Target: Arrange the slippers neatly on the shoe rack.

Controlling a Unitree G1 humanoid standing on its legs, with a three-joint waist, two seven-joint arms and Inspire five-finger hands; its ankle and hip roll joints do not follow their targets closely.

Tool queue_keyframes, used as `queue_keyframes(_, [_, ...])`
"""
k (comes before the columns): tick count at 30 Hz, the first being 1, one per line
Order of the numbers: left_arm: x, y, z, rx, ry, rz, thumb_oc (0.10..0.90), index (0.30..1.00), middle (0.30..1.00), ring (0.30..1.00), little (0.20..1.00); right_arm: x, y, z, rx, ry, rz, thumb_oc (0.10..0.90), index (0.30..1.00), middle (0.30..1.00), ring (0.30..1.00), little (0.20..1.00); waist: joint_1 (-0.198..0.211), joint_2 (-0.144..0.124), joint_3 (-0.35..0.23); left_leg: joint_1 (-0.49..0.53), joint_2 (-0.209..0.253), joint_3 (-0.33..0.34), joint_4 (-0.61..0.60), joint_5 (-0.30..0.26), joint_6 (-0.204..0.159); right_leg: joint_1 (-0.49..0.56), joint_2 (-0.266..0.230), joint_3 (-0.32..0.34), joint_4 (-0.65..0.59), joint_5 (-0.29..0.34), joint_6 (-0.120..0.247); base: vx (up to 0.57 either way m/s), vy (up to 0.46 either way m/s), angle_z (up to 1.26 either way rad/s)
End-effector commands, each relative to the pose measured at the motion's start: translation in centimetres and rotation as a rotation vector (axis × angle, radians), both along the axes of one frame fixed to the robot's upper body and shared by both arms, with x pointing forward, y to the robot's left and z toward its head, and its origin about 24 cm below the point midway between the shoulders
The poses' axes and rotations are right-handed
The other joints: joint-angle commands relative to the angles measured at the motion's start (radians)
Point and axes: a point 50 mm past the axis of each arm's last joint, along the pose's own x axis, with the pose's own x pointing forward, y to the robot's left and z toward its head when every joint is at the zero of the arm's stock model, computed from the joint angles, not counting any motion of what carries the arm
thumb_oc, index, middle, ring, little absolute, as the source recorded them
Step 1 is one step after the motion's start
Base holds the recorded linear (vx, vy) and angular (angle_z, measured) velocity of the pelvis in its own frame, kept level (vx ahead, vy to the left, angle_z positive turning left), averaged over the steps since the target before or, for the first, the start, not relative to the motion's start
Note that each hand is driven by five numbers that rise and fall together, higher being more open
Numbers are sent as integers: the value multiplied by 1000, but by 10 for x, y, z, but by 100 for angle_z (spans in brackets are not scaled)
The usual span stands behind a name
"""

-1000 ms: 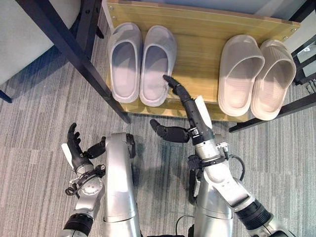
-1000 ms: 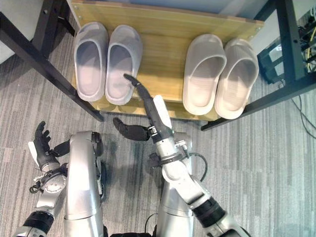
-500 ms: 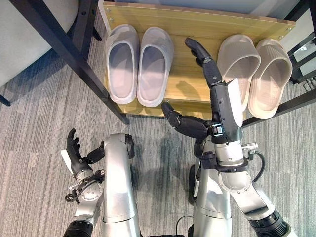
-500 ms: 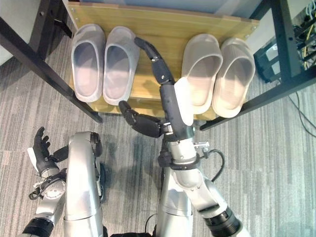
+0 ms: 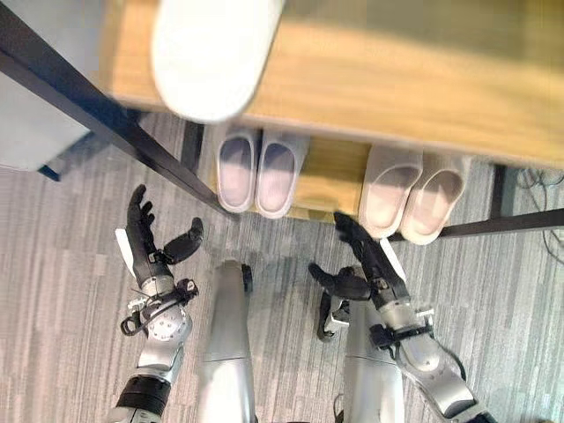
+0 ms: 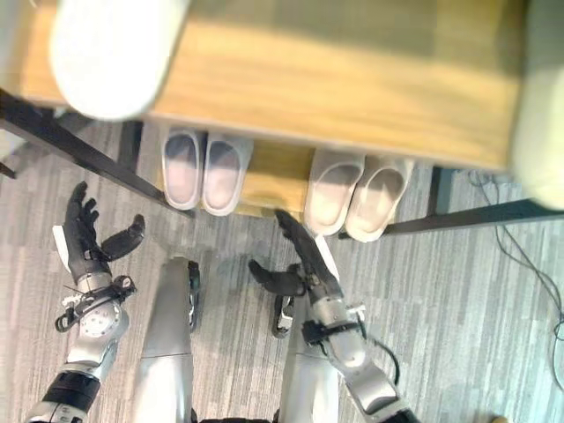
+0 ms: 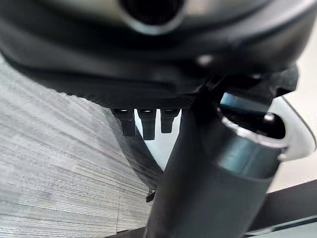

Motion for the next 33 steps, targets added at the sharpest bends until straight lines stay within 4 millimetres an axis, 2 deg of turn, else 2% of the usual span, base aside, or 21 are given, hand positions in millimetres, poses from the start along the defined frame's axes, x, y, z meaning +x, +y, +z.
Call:
queue_keyframes(1, [-28,3,-30,23,90,-35,800,900,900,900,900,-14,2,13,5,-140,-20,800,900,900,900,900,-10,-9,-190,119,4,27,-203,106,128,122,-18,-25,-253,86,-24,57,63,-5])
queue_keyframes(2, [-28,3,-30,23,91,-35,800,900,900,900,900,-14,2,13,5,-139,-20,800,900,900,900,900,-10,-9,-187,124,5,27,-207,107,128,128,-18,-26,-257,88,-24,67,22,3])
queue_keyframes(3, [-33,2,-37,34,129,-44,800,900,900,900,900,-15,2,9,21,-119,-26,800,900,900,900,900,-10,-13,-199,174,7,34,-253,119,125,176,-17,-37,-303,99,-20,39,8,9])
queue_keyframes(5, [-39,-1,-53,166,241,-101,800,900,900,900,900,-18,1,0,31,-68,-5,800,900,900,900,900,-9,-16,-215,274,11,46,-337,128,123,267,-14,-45,-387,122,-9,37,24,4])
queue_keyframes(6, [-43,-4,-64,190,309,-124,800,900,900,900,900,-21,2,-6,100,-21,10,800,900,900,900,900,-10,-18,-230,312,7,61,-409,176,120,307,-17,-63,-452,169,-9,0,0,0])
queue_keyframes(8, [-52,-7,-86,126,407,-126,800,900,900,900,900,-21,0,-19,123,43,-1,800,900,900,900,900,-7,-24,-252,438,4,74,-533,208,122,426,-8,-74,-573,211,5,102,13,8])
queue_keyframes(12, [-71,-8,-112,23,532,-142,800,900,900,900,900,-28,-10,-54,-43,192,-41,800,900,900,900,900,-6,-34,-302,688,9,108,-795,276,124,671,3,-76,-843,323,42,197,-16,-3])
queue_keyframes(13, [-74,-11,-120,41,586,-177,800,900,900,900,900,-29,-17,-66,-100,244,-80,800,900,900,900,900,-6,-37,-313,745,11,123,-855,298,118,734,7,-65,-915,353,52,142,-28,-21])
queue_keyframes(15, [-82,-14,-130,98,665,-227,800,900,900,900,900,-32,-22,-79,-166,294,-90,800,900,900,900,900,-11,-35,-341,830,8,153,-972,342,103,806,17,-67,-1022,388,67,144,-44,-34])
queue_keyframes(19, [-96,-27,-148,211,794,-369,800,900,900,900,900,-54,-36,-108,-233,438,-141,800,900,900,900,900,-20,-30,-391,997,-12,194,-1212,420,84,941,43,-64,-1237,466,89,108,-57,-18])
queue_keyframes(21, [-105,-33,-154,227,831,-411,800,900,900,900,900,-67,-43,-116,-251,483,-177,800,900,900,900,900,-25,-27,-415,1058,-29,208,-1314,455,79,1000,56,-69,-1340,496,98,70,-68,-15])
queue_keyframes(25, [-108,-45,-160,179,855,-470,800,900,900,900,900,-83,-49,-134,-232,591,-242,800,900,900,900,900,-42,-7,-453,1139,-40,222,-1479,511,74,1075,70,-68,-1485,543,108,41,-49,-8])
queue_keyframes(29, [-125,-48,-160,222,877,-639,800,900,900,900,900,-100,-56,-147,-226,681,-272,800,900,900,900,900,-48,19,-471,1190,-36,228,-1580,550,70,1124,80,-65,-1580,575,113,36,-27,-4])
queue_keyframes(30, [-125,-48,-160,222,878,-640,800,900,900,900,900,-100,-56,-147,-226,682,-272,800,900,900,900,900,-48,19,-470,1193,-36,228,-1583,552,70,1127,80,-66,-1582,577,113,-2,-48,1])
queue_keyframes(32, [-127,-44,-154,204,858,-667,800,900,900,900,900,-101,-59,-147,-236,688,-269,800,900,900,900,900,-48,25,-469,1198,-35,226,-1592,558,67,1138,83,-68,-1597,580,110,-15,-44,-1])
queue_keyframes(33, [-126,-41,-144,202,812,-699,800,900,900,900,900,-103,-62,-147,-239,697,-267,800,900,900,900,900,-47,31,-467,1196,-34,225,-1599,566,66,1142,84,-68,-1611,588,109,32,-31,-1])
